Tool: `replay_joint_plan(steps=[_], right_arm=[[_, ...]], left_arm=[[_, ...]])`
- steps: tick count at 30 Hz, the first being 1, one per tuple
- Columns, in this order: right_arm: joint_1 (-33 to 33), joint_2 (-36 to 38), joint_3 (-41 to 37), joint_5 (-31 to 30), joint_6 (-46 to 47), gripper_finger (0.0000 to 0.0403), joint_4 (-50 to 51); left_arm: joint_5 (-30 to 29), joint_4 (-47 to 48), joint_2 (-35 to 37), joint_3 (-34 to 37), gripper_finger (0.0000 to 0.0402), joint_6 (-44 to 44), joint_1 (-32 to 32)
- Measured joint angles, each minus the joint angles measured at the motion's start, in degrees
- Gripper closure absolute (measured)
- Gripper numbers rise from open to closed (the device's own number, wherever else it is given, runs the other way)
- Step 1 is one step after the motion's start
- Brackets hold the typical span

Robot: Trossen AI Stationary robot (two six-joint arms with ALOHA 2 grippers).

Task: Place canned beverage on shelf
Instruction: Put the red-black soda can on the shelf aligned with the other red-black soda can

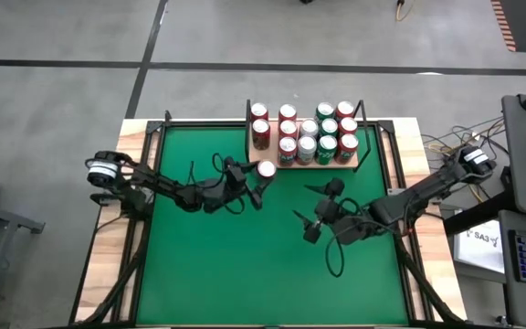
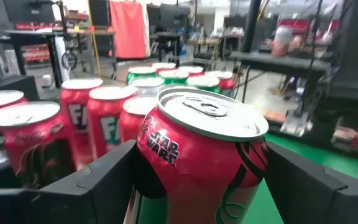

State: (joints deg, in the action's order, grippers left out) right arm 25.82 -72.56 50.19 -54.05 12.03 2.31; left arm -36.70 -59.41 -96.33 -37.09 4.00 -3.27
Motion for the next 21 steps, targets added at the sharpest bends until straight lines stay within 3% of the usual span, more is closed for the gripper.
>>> replay_joint_plan(steps=[14,21], right_arm=[[-10.5,-0.3,-1.4,0.5,2.3,0.0039,0.2],[-12.3,-0.3,-1.4,0.4,2.0,0.0039,-0.1]], left_arm=[[-1.4,-2.4,-2.4,-0.4,0.0109,1.4,3.2],[-3.3,-4.2,-4.6,-0.4,0.0109,5.0,3.6]])
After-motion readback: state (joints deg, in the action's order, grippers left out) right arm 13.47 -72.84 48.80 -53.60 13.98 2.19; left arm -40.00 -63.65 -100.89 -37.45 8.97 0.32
